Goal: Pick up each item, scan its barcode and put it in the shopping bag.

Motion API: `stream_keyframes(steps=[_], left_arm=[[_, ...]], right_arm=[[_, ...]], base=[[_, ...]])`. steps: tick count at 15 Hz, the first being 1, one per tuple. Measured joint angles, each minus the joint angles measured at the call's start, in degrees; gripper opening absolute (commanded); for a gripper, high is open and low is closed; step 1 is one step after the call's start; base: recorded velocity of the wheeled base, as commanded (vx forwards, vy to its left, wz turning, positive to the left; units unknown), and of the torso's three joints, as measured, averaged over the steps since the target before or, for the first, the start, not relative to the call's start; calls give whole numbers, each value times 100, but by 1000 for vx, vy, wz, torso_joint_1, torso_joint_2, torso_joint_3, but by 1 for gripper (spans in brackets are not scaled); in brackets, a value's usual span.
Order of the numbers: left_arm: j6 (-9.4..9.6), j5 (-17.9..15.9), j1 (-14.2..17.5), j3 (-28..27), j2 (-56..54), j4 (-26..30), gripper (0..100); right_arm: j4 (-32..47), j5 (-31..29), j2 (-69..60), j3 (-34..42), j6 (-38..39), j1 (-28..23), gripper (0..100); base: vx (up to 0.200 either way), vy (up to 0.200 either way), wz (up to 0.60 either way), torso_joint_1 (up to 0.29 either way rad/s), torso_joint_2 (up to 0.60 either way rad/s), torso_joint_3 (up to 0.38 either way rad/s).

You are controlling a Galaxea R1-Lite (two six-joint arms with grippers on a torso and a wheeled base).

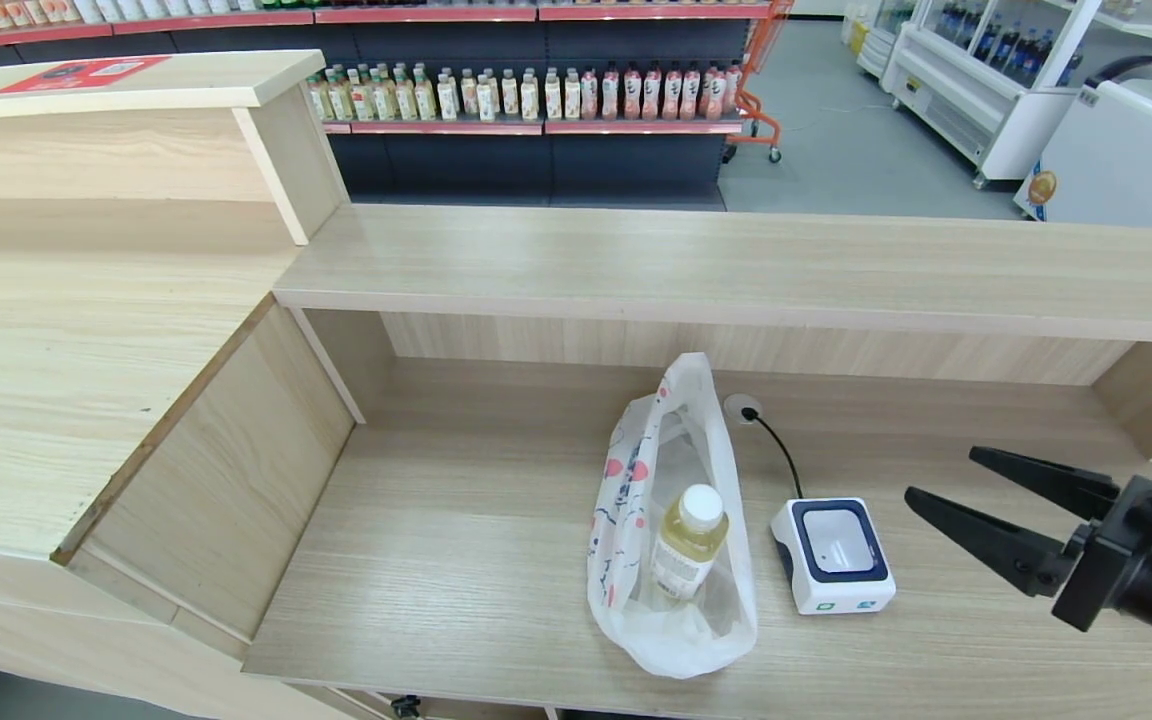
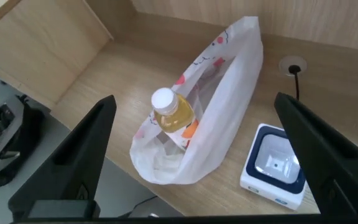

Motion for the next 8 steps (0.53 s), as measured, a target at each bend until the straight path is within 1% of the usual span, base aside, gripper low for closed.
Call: stream_keyframes(steps=[3, 6, 8], left_arm=[[0, 2, 0, 0, 0, 0, 100], [0, 0, 0, 0, 0, 0, 100], [0, 2, 0, 0, 0, 0, 100]], right_arm=[[-5, 2, -145, 256, 0, -347, 100], [13, -16, -195, 599, -46, -820, 100], [169, -22, -222, 690, -99, -1023, 100]], base=[[0, 0, 0, 0, 0, 0], [0, 0, 0, 0, 0, 0], [0, 0, 0, 0, 0, 0]])
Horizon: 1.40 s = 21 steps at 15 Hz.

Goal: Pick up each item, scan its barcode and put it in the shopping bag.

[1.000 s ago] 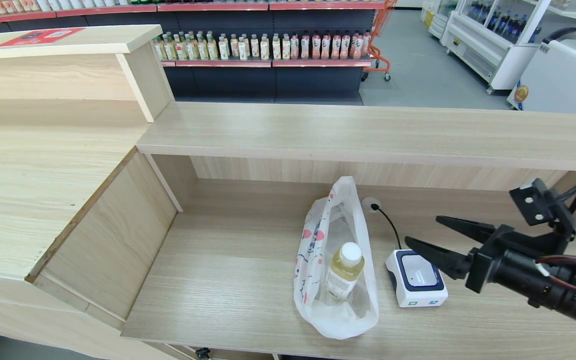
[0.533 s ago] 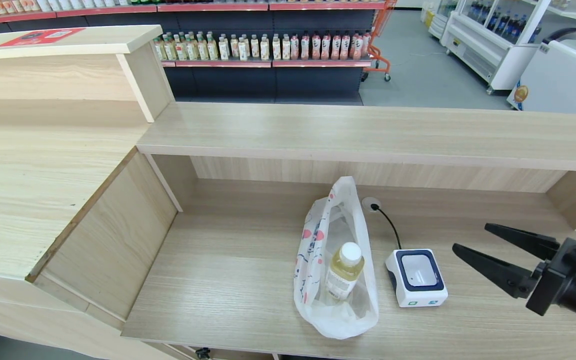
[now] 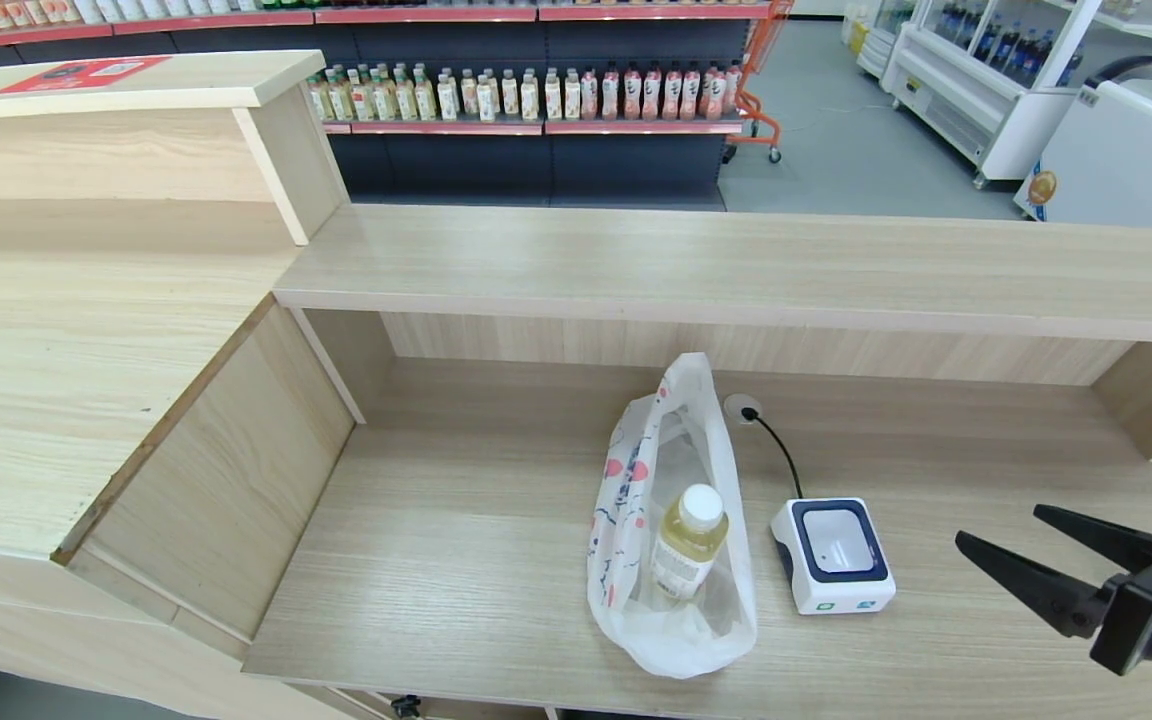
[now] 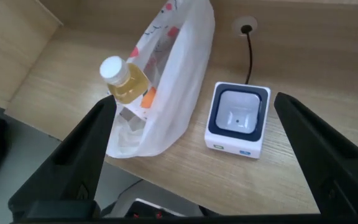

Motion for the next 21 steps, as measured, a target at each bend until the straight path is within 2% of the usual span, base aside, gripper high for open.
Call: stream_keyframes(steps=[3, 8, 13, 15, 17, 21], left_arm=[[-15, -2, 0, 0, 9, 0, 100], [-35, 0, 7, 0, 9, 0, 100], [37, -2, 2, 0, 5, 0, 100], [12, -2, -2, 0, 5, 0, 100], [-112, 0, 7, 0, 7, 2, 100], [-134, 5, -2, 0, 5, -5, 100]], right_arm=[[290, -2, -117, 27, -24, -129, 100], [1571, -13, -535, 24, -200, -315, 100], [1982, -11, -894, -15, -297, -340, 100], [1998, -9, -959, -12, -324, -340, 100], [2097, -16, -1018, -11, -388, -340, 100], [2422, -11, -1191, -6, -397, -340, 100]], base=[[0, -133, 0, 2, 0, 2], [0, -200, 0, 4, 0, 4], [0, -200, 0, 0, 0, 3], [0, 0, 0, 0, 0, 0], [-200, 0, 0, 7, 0, 0], [-200, 0, 0, 11, 6, 0]])
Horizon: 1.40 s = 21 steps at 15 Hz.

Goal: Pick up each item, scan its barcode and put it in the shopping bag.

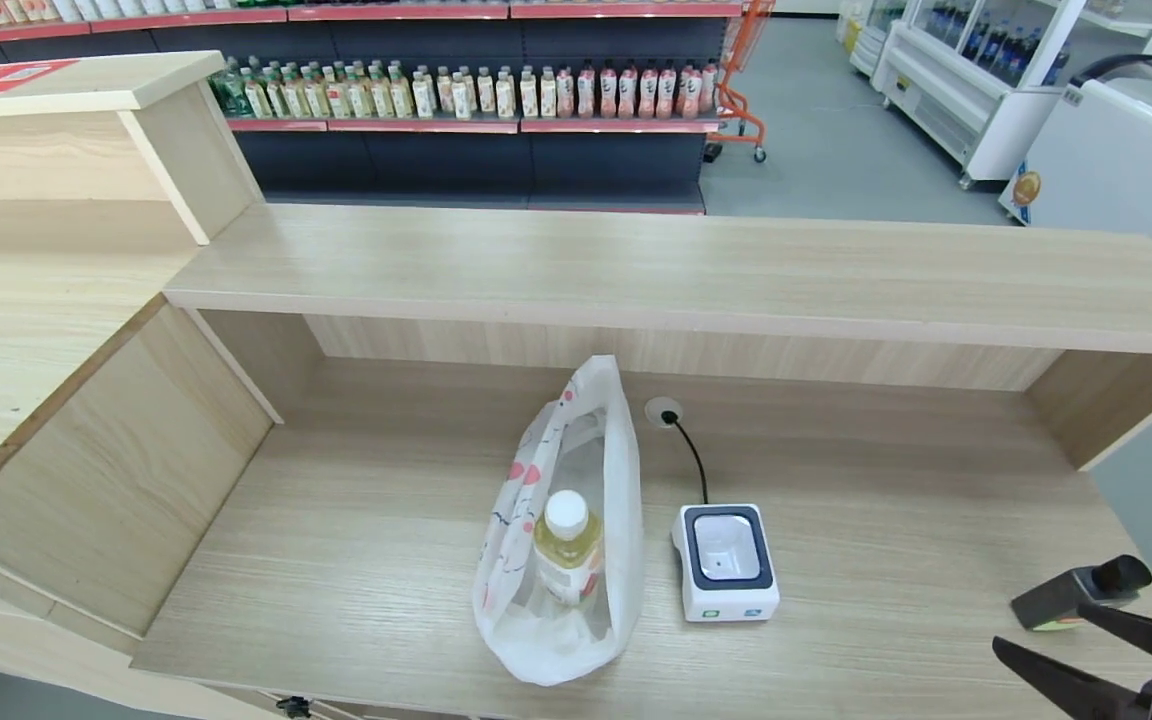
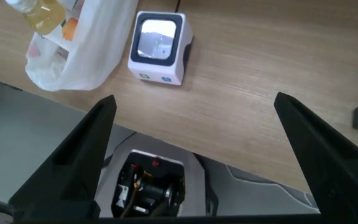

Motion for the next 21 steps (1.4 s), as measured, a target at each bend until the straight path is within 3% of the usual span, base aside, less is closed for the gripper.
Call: stream_keyframes(steps=[6, 10, 16, 21], left_arm=[[71, 2, -1, 0, 2, 5, 100], [190, 0, 0, 0, 0, 5, 100], [204, -7, 10, 0, 0, 7, 100], [196, -7, 2, 0, 0, 7, 100]], right_arm=[[59, -2, -105, 28, 2, -6, 100], [102, -16, -85, 22, -118, -151, 100], [507, -18, 140, 2, -1235, -1698, 100], [516, -18, 471, -46, -1577, -1993, 100]], base=[[-200, 0, 0, -4, 0, 4], [0, -100, 0, -4, 0, 1], [0, -200, 0, 8, 2, 1], [0, -200, 0, 4, 1, 2]])
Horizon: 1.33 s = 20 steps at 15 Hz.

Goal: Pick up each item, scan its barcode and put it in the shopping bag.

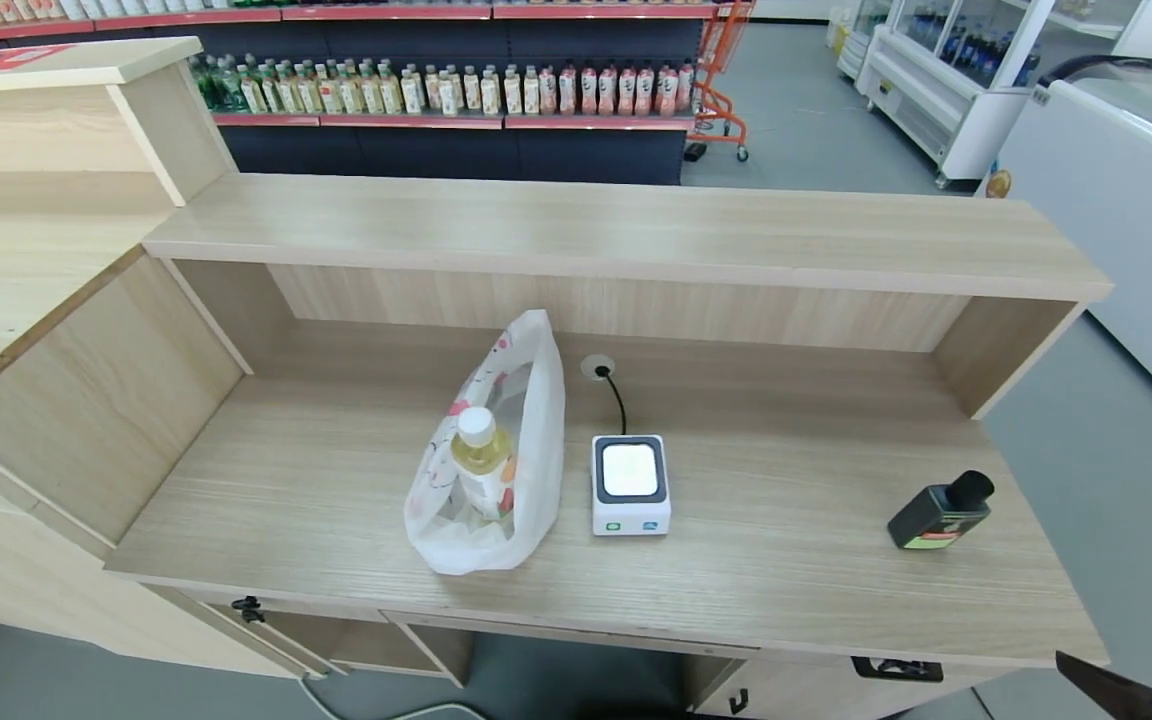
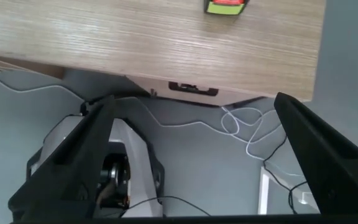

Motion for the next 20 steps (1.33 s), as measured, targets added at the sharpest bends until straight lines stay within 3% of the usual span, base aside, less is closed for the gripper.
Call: stream_keyframes(steps=[8, 14, 20], left_arm=[[5, 0, -2, 0, 2, -2, 100], [-28, 0, -4, 0, 0, -2, 100], [-37, 2, -2, 0, 0, -2, 100]], right_arm=[[-39, -595, 750, -389, -772, -90, 100], [-52, -660, 1276, -640, -1393, -22, 100], [-61, -778, 2231, -1429, -1908, 900, 100]], base=[[0, -200, 0, 2, 5, 4], [0, 0, 0, 0, 0, 0], [0, 0, 0, 0, 0, 0]])
